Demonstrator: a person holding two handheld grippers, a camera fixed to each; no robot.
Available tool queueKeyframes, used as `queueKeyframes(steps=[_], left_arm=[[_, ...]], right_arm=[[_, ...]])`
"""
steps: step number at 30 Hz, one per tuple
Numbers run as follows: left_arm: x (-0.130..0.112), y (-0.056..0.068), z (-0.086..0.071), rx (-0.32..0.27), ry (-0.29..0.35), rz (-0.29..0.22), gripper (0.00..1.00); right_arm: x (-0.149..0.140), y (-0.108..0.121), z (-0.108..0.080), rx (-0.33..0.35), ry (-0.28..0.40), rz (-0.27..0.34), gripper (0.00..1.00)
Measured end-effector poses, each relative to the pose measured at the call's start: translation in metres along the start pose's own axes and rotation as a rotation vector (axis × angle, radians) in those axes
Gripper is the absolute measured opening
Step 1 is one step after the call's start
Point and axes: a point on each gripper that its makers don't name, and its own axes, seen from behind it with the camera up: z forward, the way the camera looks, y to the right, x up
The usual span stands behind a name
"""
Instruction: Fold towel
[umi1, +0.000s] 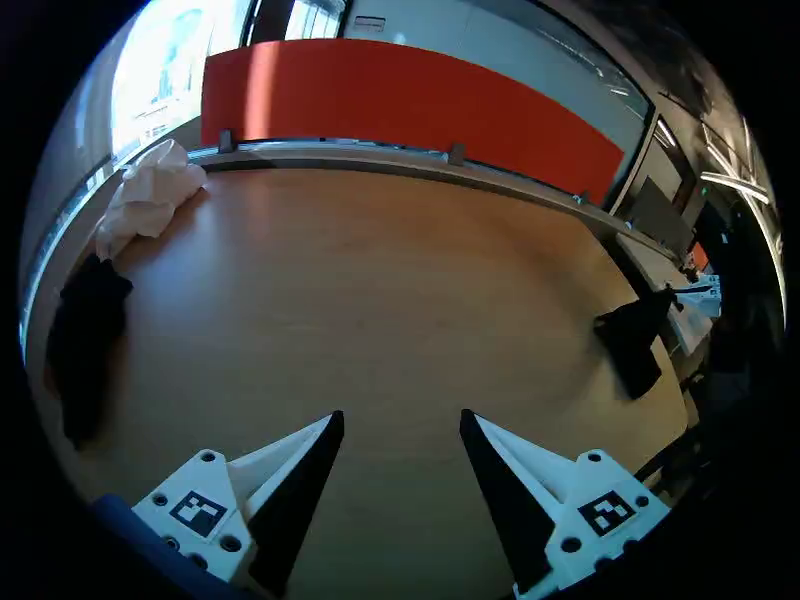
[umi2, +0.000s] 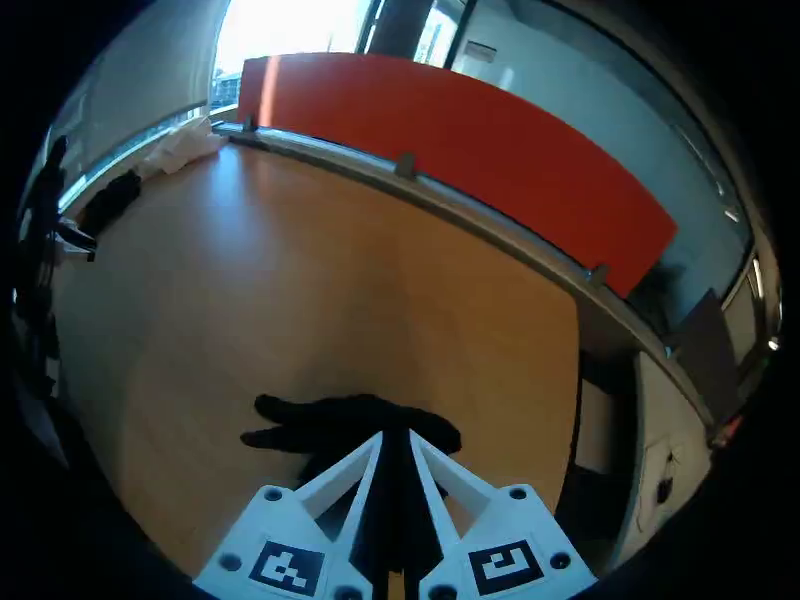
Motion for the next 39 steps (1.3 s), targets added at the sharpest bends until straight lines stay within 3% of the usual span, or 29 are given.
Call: queueKeyframes(steps=[11,24,39], left_arm=[[-0.007,0.003,-0.002,0.0,-0.012,0.023,0.86],[-0.011,0.0,-0.007,0.016,-0.009,0.037,0.85],[-0.017,-0.008,-0.01,0.037,-0.012,0.043,0.86]], right_arm=[[-0.08,0.005,-0.008,-0.039,-0.086,0.125,0.04],[-0.143,0.005,0.002,-0.076,-0.208,0.19,0.03],[-0.183,0.009,0.016,-0.13,-0.297,0.31,0.04]])
